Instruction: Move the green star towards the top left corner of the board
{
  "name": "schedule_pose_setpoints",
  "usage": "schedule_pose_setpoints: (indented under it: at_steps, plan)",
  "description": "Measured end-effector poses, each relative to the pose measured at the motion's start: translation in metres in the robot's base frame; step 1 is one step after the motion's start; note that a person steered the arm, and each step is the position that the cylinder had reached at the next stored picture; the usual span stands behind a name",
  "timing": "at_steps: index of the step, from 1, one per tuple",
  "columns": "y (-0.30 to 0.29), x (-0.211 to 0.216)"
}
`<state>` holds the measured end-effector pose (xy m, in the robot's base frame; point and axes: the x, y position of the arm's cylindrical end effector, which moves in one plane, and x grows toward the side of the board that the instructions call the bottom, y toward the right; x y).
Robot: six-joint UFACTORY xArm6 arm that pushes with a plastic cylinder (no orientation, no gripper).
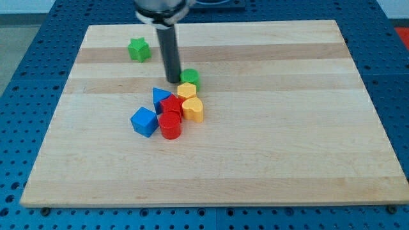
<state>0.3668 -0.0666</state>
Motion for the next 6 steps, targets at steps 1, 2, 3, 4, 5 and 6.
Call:
schedule_pose_setpoints:
  at_steps: [1, 2, 3, 4, 5, 6]
  plan:
    - [-0.006, -0.034]
    - [-0.014, -0.035]
    - [-0.044, -0.052]
    - [-0.067, -0.072]
    - [-0.076, -0.086]
    - [-0.089, -0.086]
